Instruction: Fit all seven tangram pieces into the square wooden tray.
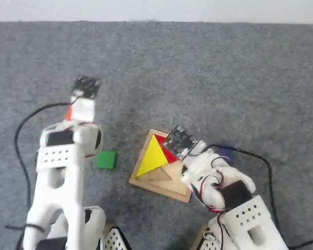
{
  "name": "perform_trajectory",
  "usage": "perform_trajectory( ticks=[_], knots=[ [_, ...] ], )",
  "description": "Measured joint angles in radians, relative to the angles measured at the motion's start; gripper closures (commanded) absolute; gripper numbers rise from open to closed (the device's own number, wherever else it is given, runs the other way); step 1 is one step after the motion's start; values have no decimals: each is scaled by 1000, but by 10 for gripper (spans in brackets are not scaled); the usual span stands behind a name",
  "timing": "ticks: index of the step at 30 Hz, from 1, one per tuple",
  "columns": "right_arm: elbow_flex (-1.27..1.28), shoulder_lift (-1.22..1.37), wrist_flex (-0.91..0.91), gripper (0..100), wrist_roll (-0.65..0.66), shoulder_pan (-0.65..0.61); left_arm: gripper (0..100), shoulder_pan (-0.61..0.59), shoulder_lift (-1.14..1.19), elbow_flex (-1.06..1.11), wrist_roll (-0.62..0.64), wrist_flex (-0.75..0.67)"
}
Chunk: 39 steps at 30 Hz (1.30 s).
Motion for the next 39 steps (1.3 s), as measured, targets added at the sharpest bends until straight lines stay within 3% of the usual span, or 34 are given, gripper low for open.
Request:
perform_trajectory(
  ticks=[7,21,39],
  knots=[
    [-2,232,-147,992,2,-75,957,-117,-152,203,-9,-95],
    [-184,833,-321,991,2,-163,957,-124,-361,377,-86,-163],
    [-278,905,-354,991,9,-364,955,-124,-368,377,-86,-163]
  ],
)
